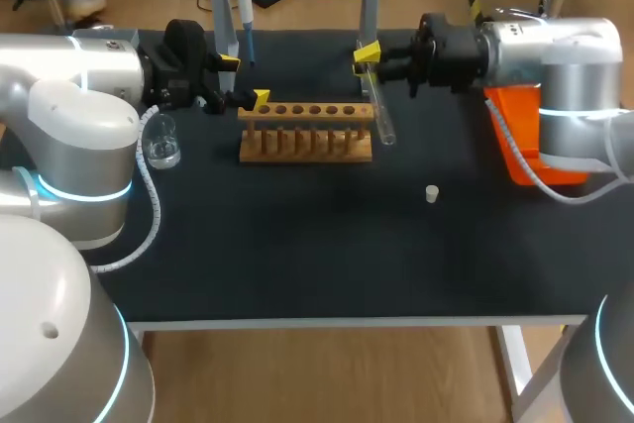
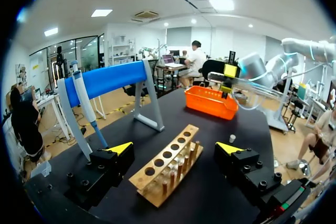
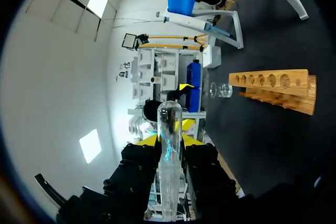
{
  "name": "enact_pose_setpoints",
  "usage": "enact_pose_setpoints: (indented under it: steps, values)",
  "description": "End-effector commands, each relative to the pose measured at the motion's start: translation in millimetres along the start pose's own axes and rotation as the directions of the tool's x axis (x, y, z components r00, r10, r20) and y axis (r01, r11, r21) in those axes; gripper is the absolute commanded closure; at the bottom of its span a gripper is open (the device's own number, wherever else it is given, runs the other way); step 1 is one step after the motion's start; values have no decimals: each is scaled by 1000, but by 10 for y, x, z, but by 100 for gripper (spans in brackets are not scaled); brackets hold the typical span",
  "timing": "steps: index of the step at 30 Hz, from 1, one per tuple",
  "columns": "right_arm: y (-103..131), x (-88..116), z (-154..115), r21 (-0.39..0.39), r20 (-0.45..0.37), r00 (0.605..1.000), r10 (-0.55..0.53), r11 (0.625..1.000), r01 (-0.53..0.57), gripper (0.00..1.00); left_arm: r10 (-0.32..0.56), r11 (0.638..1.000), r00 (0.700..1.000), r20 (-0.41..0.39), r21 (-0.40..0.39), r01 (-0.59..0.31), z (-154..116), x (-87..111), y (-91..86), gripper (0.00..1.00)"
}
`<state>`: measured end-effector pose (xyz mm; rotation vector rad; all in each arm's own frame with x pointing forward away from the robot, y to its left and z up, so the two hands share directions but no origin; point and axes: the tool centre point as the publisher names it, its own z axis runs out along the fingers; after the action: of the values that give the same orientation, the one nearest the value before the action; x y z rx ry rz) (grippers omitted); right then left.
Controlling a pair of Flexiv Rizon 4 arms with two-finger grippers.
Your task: Invert the test tube, pick up the pipette, mount the tip to pipette, aspirate from beaker and dispense into the tube, eject the tip, return the pipette, and cap with the stopper.
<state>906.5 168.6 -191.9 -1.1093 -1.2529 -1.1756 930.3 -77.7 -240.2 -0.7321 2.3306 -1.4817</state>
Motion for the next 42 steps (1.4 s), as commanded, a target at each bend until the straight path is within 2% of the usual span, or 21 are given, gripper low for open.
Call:
enact_pose_setpoints:
  steps: [1, 15, 17, 19, 21, 22, 26, 30, 33, 38, 40, 41, 42]
  values:
    - [17, -1, -13, 6, 3, 1000, 1, 1000, -1, 100, 0, 1000, 1000, -3, -2, 0, -9, -9, -2, 0]
    - [17, -2, -13, 5, 3, 1000, 1, 1000, -1, 100, 0, 1000, 1000, -3, -2, 0, -9, -9, -2, 0]
    - [17, -2, -13, 5, 3, 1000, 1, 1000, -1, 100, 144, 989, 989, 29, 35, -145, -9, 53, -50, 0]
    - [17, -2, -13, 5, 3, 1000, 1, 1000, -1, 100, 210, 966, 977, 32, 148, -212, -34, 105, -72, 0]
    - [17, -2, -13, 5, 3, 1000, 1, 1000, -1, 100, 306, 936, 951, 54, 166, -311, -43, 157, -80, 0]
    - [17, -2, -13, 5, 3, 1000, 1, 1000, -1, 100, 331, 921, 942, 46, 203, -334, -50, 179, -80, 0]
    - [17, -2, -13, 5, 3, 1000, 1, 1000, -1, 100, 475, 836, 877, 66, 277, -474, -67, 296, -116, 0]
    - [17, -2, -13, 5, 3, 1000, 1, 1000, -1, 100, 580, 730, 812, 65, 399, -554, -101, 379, -166, 0]
    - [17, -2, -13, 5, 3, 1000, 1, 1000, -1, 100, 656, 659, 753, 52, 448, -604, -114, 432, -230, 0]
    - [17, -2, -13, 5, 3, 1000, 1, 1000, -1, 100, 757, 562, 653, 22, 488, -668, -134, 503, -348, 0]
    - [17, -2, -13, 5, 3, 1000, 1, 1000, -1, 100, 783, 543, 622, 6, 483, -687, -139, 549, -392, 0]
    - [17, -2, -13, 5, 3, 1000, 1, 1000, -1, 100, 779, 549, 627, -4, 488, -678, -138, 562, -409, 0]
    - [17, -2, -13, 5, 3, 1000, 1, 1000, -1, 100, 764, 560, 645, -18, 515, -649, -147, 553, -421, 0]
